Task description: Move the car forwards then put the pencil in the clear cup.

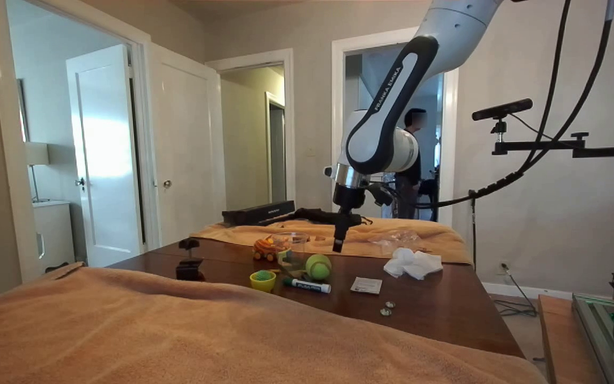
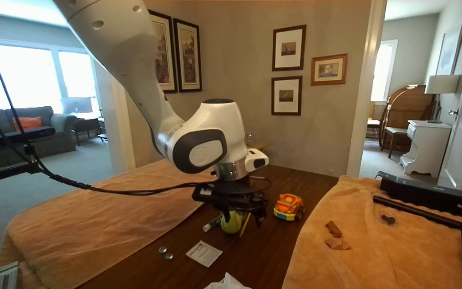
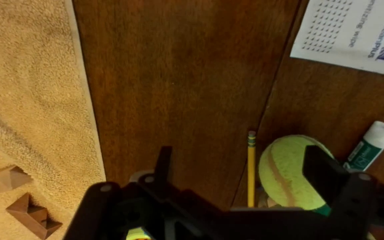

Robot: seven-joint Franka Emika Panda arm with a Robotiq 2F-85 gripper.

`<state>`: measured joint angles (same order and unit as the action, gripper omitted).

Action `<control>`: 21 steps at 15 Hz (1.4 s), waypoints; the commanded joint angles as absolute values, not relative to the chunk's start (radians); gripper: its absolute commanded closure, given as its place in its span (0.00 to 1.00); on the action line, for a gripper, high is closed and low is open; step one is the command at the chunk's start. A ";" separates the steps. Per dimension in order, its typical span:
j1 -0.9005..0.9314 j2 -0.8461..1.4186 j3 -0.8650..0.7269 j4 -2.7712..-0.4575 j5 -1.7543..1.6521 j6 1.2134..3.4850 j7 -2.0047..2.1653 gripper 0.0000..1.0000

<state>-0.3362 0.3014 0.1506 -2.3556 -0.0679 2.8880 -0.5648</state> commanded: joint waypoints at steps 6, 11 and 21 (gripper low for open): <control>-0.268 0.299 0.030 -2.349 -0.120 2.882 -0.578 0.00; -0.260 0.357 0.041 -2.330 -0.129 2.929 -0.613 0.00; -0.366 0.483 0.175 -2.268 -0.117 3.037 -0.688 0.00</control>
<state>-0.3140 0.4436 0.1242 -2.3020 -0.1108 3.0138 -0.6480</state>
